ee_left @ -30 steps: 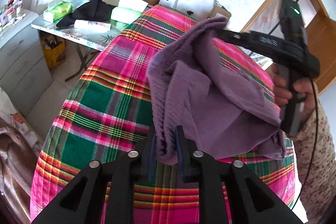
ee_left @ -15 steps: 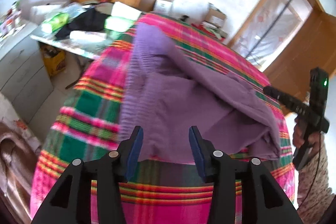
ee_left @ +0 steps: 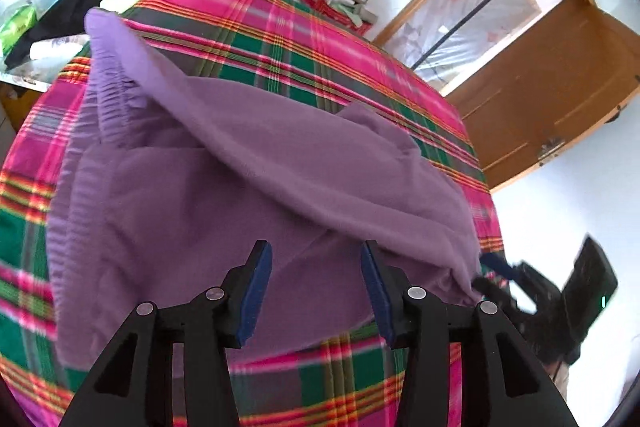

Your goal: Fold clothes

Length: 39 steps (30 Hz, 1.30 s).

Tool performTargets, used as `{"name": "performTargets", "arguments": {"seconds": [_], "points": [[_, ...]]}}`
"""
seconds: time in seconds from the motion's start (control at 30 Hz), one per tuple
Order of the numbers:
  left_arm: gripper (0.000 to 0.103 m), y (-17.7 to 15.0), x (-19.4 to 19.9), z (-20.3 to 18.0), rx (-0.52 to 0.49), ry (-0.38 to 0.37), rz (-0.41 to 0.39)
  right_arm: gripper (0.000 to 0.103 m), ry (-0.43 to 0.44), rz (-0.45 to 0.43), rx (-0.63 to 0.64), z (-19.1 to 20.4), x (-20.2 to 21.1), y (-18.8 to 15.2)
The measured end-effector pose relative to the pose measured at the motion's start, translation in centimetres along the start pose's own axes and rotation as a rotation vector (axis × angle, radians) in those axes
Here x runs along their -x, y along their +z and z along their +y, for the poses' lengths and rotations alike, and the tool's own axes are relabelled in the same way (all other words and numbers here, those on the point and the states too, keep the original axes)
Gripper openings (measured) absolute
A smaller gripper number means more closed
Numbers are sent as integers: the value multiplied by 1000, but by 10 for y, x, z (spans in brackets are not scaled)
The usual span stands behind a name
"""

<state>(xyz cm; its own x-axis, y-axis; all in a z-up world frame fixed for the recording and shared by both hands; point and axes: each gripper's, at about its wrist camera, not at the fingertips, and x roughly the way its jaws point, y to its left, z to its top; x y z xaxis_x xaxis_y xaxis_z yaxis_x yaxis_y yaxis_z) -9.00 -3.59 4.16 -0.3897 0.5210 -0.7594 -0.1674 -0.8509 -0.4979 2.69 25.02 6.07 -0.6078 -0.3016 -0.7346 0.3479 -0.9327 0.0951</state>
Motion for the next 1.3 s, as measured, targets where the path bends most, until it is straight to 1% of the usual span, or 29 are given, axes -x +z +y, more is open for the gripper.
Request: {"name": "performTargets", "arguments": {"seconds": [0.07,0.17,0.23,0.33,0.4,0.47,0.5,0.53,0.57,0.6,0.73,0.8,0.87,0.97,1.07,1.1,1.13,1.17,1.23,1.27,1.3], "points": [[48,6,-9,0,33,-1,16,43,-8,9,-1,-2,-1,-6],[48,14,-22,2,63,-30,51,44,-19,25,1,-5,-4,-16],[48,18,-28,4,95,-29,58,44,-37,32,-4,-5,-5,-22],[48,22,-34,2,112,-27,64,44,-83,19,1,-7,-3,-29],[48,24,-36,2,122,-28,74,44,-141,2,6,-8,-1,-32],[48,24,-32,2,156,-57,65,44,-138,-12,-35,-14,3,-35],[49,25,-32,0,158,-78,61,44,-140,-19,-52,-17,4,-36],[56,25,-34,0,170,-84,63,44,-148,-26,-63,-18,6,-37],[58,26,-35,-1,184,-87,67,44,-156,-34,-74,-20,7,-38],[59,26,-37,-1,198,-90,70,44,-167,-42,-86,-23,8,-39],[59,23,-46,-2,233,-106,114,43,-149,-62,-174,-35,13,-47],[59,20,-52,-2,246,-114,141,39,-140,-65,-203,-39,14,-53],[59,20,-56,-3,242,-110,141,39,-133,-67,-201,-36,16,-56],[58,23,-61,-2,272,-123,135,39,-113,-75,-184,-28,15,-57],[54,25,-61,-3,298,-153,122,39,-95,-83,-160,-18,16,-58],[50,26,-61,-2,317,-180,120,39,-89,-85,-152,-15,16,-59],[49,28,-64,-2,342,-203,123,39,-95,-82,-148,-13,15,-60],[49,29,-65,-2,354,-211,125,39,-109,-77,-147,-12,14,-60],[37,32,-66,-5,355,-200,117,39,-116,-76,-177,-16,14,-62],[35,34,-67,-7,346,-195,114,39,-109,-84,-204,-21,15,-62],[28,35,-67,-10,336,-191,113,39,-102,-93,-230,-26,16,-63]]}}
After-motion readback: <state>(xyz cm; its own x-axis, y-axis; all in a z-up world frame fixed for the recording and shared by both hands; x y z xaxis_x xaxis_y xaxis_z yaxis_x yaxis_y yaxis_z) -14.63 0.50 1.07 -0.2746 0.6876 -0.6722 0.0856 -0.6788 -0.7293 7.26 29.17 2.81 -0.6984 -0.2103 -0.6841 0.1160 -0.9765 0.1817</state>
